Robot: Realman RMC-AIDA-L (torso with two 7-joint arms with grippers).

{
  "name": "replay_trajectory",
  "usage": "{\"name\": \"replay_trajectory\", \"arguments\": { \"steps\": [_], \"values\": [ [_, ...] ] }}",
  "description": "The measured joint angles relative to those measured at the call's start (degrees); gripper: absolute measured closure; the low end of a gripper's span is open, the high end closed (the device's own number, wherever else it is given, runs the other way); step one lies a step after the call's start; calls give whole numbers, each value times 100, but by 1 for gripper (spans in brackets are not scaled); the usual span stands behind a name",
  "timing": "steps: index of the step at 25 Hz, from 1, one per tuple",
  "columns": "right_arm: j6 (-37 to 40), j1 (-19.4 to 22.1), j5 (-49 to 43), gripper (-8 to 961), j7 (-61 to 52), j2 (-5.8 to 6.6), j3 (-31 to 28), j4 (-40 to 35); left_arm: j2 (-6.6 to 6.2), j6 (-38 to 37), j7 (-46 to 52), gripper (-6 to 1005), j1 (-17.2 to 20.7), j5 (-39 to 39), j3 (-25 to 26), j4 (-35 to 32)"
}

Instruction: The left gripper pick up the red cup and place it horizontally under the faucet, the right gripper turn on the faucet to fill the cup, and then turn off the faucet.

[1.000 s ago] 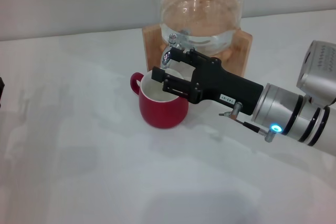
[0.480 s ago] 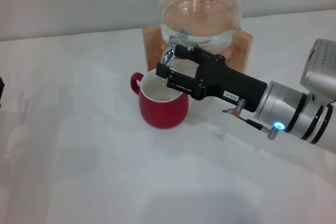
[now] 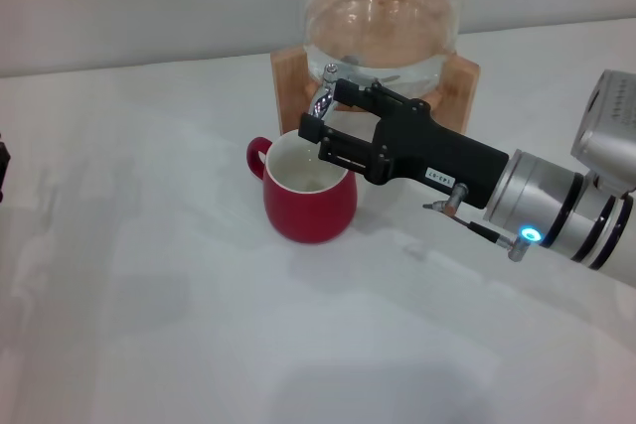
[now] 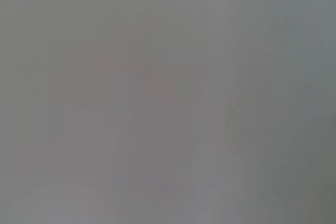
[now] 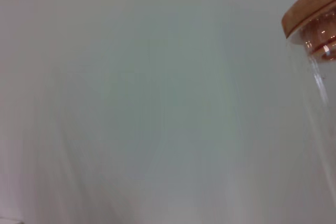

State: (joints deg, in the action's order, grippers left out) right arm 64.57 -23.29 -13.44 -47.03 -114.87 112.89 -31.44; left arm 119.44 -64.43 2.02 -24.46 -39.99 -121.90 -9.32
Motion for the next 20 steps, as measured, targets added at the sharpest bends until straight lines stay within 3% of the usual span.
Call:
{"name": "replay_trajectory", "arguments": {
  "steps": [12, 20],
  "values": [
    [612, 296, 1, 177, 1, 0, -167, 22, 0, 8, 0, 375, -24, 1, 0, 10],
    [700, 413, -4, 177, 1, 119, -633, 74, -6, 9, -6, 375, -24, 1, 0, 35]
  ]
}}
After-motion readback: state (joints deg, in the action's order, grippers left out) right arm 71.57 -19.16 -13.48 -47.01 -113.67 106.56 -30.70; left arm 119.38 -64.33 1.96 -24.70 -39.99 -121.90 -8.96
